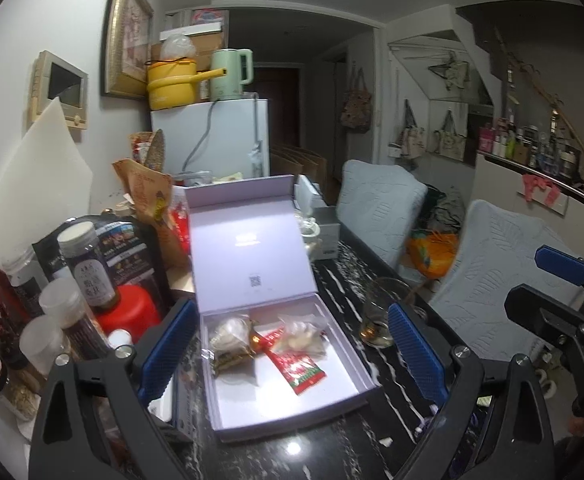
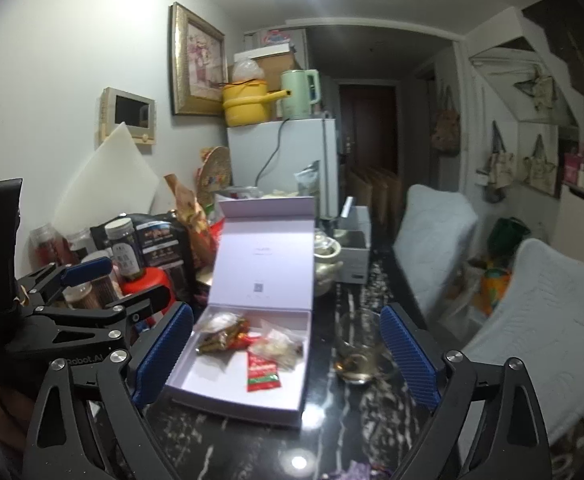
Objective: Organize soft objects
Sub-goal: 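Open both tools and withdraw them from the box toward the table items, then grasp the lavender drawstring pouch with the left tool while the right tool grasps the pale green packet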
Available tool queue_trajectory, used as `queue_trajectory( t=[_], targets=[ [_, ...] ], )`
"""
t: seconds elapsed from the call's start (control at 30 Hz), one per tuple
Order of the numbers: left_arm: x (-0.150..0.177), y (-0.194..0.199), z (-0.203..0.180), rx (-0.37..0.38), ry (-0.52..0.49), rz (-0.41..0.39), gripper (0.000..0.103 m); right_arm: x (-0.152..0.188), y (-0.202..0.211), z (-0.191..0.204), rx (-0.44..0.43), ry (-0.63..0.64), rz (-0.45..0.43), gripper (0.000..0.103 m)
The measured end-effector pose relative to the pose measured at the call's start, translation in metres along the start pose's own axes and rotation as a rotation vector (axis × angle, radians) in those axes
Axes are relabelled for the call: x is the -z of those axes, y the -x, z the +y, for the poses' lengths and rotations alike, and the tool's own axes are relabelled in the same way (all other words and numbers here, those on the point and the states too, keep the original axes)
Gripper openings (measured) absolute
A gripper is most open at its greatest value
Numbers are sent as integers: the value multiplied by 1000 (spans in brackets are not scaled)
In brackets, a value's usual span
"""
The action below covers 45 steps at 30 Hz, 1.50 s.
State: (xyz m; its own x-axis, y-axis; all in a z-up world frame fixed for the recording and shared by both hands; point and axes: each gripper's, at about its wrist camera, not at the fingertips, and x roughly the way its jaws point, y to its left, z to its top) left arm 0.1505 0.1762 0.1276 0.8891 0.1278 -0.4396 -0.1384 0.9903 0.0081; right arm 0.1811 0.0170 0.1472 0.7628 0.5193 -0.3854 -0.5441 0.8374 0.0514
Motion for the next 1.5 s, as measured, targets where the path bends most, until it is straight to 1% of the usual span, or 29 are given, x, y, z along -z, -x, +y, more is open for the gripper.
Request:
queue_trajectory(
  t=[0.23,0.33,0.47,0.63,0.8,1.03,1.33,1.5],
  targets=[
    [25,6,-26,62,-50,49,97,27,28,-7,47,-35,4,97],
    [37,6,-36,75,-75,71,97,40,36,-10,65,-50,18,97],
    [51,5,-46,108,-83,107,97,61,46,-15,86,-67,42,97],
    [69,1,-54,127,-101,149,97,84,54,-25,106,-104,73,97],
    [83,-3,-62,165,-105,184,97,108,57,-34,124,-155,100,97],
    [107,-16,-83,216,-130,266,97,137,59,-48,146,-199,136,97],
    [127,-32,-108,272,-146,341,97,162,55,-65,152,-233,174,97],
    [137,-46,-119,297,-138,380,97,176,50,-82,154,-258,202,97]
  ],
)
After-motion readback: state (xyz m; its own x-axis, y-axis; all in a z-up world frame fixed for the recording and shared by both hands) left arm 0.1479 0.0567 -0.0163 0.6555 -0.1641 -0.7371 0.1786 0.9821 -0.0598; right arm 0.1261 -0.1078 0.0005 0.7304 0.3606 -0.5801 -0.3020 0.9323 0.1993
